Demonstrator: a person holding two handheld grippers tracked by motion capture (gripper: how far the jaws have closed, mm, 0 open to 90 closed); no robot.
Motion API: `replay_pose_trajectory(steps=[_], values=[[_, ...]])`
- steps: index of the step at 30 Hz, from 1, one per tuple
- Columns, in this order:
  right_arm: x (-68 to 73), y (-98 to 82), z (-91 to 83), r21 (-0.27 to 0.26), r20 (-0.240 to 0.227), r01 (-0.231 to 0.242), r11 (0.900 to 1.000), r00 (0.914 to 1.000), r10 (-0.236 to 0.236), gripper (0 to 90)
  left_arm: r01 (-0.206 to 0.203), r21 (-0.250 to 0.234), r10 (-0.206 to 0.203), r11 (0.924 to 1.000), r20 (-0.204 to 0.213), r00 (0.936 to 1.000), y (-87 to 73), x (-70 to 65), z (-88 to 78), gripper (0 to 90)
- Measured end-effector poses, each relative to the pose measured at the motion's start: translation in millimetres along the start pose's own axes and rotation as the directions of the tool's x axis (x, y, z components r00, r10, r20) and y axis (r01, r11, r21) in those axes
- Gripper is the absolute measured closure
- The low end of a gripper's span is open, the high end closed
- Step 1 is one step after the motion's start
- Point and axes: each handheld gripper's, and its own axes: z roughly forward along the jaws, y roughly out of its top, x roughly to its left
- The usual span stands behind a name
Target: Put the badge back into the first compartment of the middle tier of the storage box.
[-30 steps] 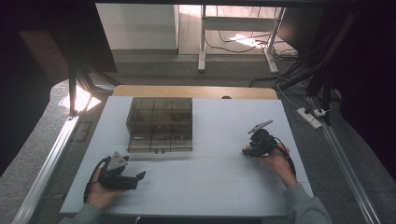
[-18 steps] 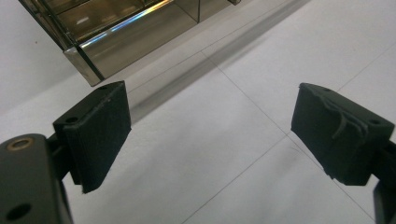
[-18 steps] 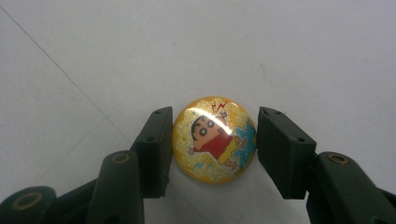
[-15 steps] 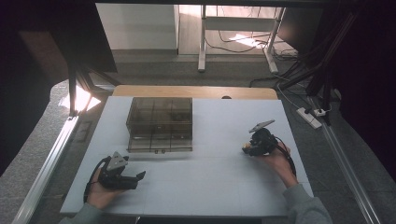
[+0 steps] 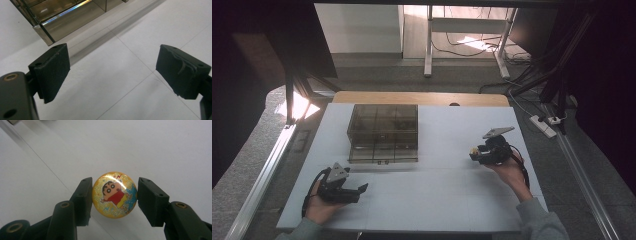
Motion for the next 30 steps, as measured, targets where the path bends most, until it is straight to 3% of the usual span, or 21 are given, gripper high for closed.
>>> replay_pose_trajectory(steps=[8,25,30], values=[[3.6,3.2,-5.7,-0.065,-0.036,-0.019,0.998,0.9992,0.016,46.5,0.001,0.001,-0.001,1.0000,0.000,1.0000,-0.2,0.3,0.3,12.3],[17.3,10.9,-12.4,-0.133,-0.029,0.030,0.991,0.9990,-0.034,46.5,0.000,0.001,0.000,1.0000,0.000,1.0000,-0.1,0.3,0.3,12.4],[21.6,13.6,-13.9,-0.160,-0.047,0.030,0.987,0.9982,-0.038,46.5,-0.001,0.002,0.001,1.0000,0.000,1.0000,0.0,0.4,0.7,12.4]])
